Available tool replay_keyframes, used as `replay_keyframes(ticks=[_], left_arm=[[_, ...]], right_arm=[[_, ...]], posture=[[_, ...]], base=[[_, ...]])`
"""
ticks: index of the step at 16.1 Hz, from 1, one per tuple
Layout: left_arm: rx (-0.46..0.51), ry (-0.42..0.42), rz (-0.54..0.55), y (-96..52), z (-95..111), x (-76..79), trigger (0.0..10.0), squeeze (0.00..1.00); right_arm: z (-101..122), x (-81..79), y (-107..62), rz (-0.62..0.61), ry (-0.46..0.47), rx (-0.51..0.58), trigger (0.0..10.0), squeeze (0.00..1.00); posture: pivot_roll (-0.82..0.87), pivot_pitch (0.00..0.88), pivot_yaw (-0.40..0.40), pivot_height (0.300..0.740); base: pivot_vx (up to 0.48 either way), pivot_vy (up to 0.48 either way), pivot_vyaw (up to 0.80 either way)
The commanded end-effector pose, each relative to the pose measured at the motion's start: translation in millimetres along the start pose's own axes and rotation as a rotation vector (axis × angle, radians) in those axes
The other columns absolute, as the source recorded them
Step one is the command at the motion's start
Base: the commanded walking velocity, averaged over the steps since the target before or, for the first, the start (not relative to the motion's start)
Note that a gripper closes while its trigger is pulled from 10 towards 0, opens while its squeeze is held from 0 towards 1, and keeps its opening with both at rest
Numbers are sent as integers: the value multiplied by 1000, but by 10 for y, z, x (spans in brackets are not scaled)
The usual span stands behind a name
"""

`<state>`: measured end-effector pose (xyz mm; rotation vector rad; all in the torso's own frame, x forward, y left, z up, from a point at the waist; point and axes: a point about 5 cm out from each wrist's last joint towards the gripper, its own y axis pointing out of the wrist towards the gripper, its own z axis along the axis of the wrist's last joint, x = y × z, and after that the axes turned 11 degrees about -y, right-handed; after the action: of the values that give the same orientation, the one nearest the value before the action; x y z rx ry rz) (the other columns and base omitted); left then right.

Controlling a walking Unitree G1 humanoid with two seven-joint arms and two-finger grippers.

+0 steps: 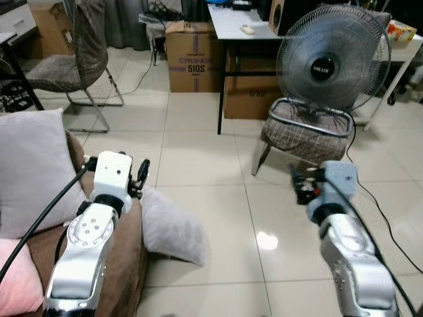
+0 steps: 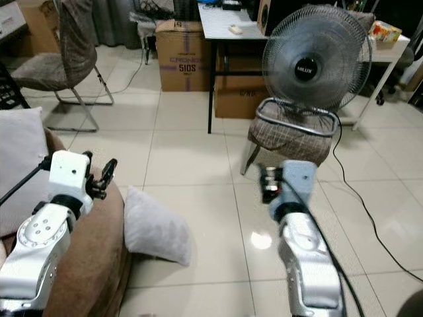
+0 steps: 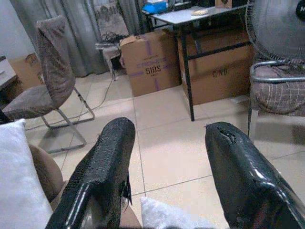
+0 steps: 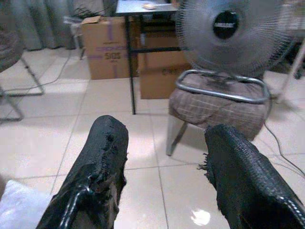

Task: Move the pillow to the sofa from floor

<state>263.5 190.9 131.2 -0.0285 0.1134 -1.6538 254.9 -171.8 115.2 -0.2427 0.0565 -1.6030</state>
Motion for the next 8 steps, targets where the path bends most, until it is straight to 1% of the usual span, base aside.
replay_keyframes(ticks=[1, 3, 5, 6, 7, 8], left_arm=[[16, -3, 1, 13, 29, -15, 10000, 141], [2, -13, 14, 25, 25, -16, 10000, 137], [-8, -6, 18, 33, 18, -19, 10000, 145], [-5, -23, 12, 35, 21, -10, 10000, 145], [-5, -26, 10, 35, 22, -7, 10000, 153], [-5, -26, 10, 34, 21, -9, 10000, 157]], right_arm=[[41, -28, 21, 13, 34, 12, 10000, 0], [17, -18, 25, -9, 24, -11, 10000, 0], [30, -37, 25, 4, 26, -2, 10000, 0], [35, -47, 25, 10, 28, 1, 10000, 0], [35, -51, 26, 11, 34, 0, 10000, 0], [66, -75, 17, 30, 63, 20, 10000, 0]], posture=[[46, 0, 23, 740], [45, 0, 27, 740], [48, 0, 26, 740], [48, 0, 26, 740], [48, 0, 26, 740], [48, 0, 26, 740]], base=[[0, 0, 0], [0, 0, 0], [0, 0, 0], [0, 0, 0], [0, 0, 0], [0, 0, 0]])
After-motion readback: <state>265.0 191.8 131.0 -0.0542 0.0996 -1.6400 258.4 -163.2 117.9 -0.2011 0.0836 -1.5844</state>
